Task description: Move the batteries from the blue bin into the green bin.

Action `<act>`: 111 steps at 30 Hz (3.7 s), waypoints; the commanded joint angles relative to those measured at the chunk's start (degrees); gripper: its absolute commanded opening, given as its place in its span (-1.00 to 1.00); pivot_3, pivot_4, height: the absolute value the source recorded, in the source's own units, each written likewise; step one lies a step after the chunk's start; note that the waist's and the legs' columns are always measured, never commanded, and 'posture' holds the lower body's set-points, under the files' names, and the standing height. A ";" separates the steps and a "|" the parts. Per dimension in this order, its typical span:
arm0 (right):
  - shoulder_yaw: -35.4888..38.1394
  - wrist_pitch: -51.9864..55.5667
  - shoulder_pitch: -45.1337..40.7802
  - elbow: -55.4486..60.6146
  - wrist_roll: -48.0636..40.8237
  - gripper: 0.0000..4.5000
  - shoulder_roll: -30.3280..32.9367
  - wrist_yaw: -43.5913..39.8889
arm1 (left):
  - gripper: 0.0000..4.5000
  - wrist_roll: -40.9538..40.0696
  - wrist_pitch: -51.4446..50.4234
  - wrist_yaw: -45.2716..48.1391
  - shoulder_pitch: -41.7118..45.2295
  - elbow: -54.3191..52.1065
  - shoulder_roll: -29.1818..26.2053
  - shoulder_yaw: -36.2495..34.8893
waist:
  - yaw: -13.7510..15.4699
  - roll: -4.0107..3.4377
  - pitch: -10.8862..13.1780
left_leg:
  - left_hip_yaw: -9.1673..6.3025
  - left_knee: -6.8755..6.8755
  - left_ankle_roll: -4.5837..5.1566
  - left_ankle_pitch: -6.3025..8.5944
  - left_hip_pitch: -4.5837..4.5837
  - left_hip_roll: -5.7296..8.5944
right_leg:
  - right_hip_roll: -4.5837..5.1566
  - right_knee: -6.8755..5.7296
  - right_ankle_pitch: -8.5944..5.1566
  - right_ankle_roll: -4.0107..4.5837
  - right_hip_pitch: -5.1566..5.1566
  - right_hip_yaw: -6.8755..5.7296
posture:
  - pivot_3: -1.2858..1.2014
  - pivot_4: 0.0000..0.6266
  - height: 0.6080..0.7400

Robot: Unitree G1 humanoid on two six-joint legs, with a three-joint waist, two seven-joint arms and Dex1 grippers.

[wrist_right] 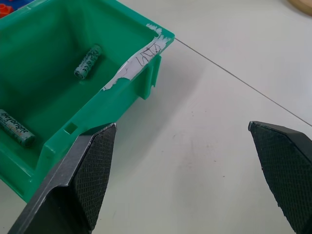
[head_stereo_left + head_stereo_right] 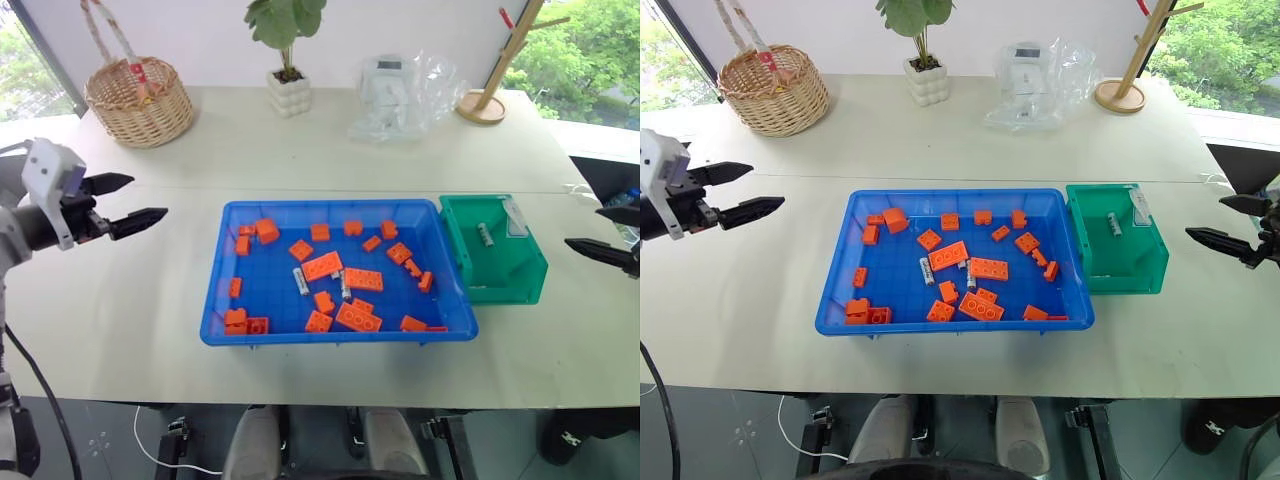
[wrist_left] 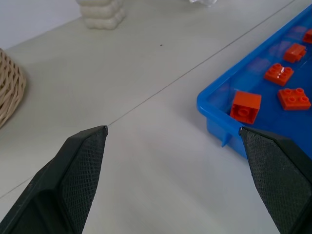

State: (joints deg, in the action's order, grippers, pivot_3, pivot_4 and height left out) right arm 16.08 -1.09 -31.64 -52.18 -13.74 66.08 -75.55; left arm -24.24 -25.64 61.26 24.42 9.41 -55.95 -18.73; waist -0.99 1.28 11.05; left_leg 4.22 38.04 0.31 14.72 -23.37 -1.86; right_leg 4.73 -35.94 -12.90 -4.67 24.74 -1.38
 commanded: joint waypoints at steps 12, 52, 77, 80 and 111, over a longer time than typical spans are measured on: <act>-0.11 -0.20 -3.55 -2.60 0.22 0.98 -0.18 1.00 | 1.00 -0.57 1.27 -0.69 2.31 1.03 -0.43 -0.20 | -0.12 -0.01 0.00 | 0.02 0.01 0.00 0.00 0.01 0.01 | -0.01 -0.03 0.08 -0.14 0.00 0.03 | 0.03 -0.52 0.93; -45.66 20.18 -24.06 38.38 9.04 0.98 -41.80 -4.61 | 1.00 -12.78 -9.75 12.05 -5.97 -31.38 -4.46 10.61 | -0.10 -0.02 0.01 | 0.01 0.12 0.00 -0.01 -0.14 0.03 | -0.13 -0.26 0.09 -0.14 0.24 0.11 | 0.03 -0.52 0.93; -48.04 2.07 -29.79 7.66 20.23 0.88 -52.34 -4.53 | 1.00 -13.52 -9.67 8.94 -4.94 -32.44 -3.41 10.57 | -0.08 -0.02 0.02 | 0.00 0.12 -0.02 -0.01 -0.13 0.02 | -0.14 -0.28 0.09 -0.14 0.23 0.11 | 0.03 -0.52 0.93; -46.79 3.04 -29.54 8.91 19.12 0.40 -52.50 -5.85 | 1.00 -13.37 -9.36 8.94 -5.06 -32.44 -3.25 10.75 | -0.11 -0.02 0.02 | -0.01 0.12 -0.02 -0.01 -0.11 0.02 | -0.15 -0.28 0.09 -0.14 0.22 0.11 | 0.03 -0.52 0.93; -0.81 43.05 7.83 56.17 -3.49 0.65 -7.23 8.61 | 1.00 -6.68 -2.82 14.15 7.78 -20.46 6.38 22.26 | 0.13 -0.08 0.05 | 0.05 0.12 0.03 0.01 -0.07 0.03 | -0.13 -0.16 -0.01 0.01 0.16 0.15 | 0.03 -0.52 0.93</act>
State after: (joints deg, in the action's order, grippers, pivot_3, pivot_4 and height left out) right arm 13.86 43.31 -23.13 3.97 -17.11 57.50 -68.15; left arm -31.34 -29.43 74.99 30.76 -10.77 -49.38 3.74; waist -0.85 1.20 11.10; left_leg 4.26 38.16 0.34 14.73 -23.44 -1.83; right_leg 4.59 -36.10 -12.90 -4.67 24.90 -1.23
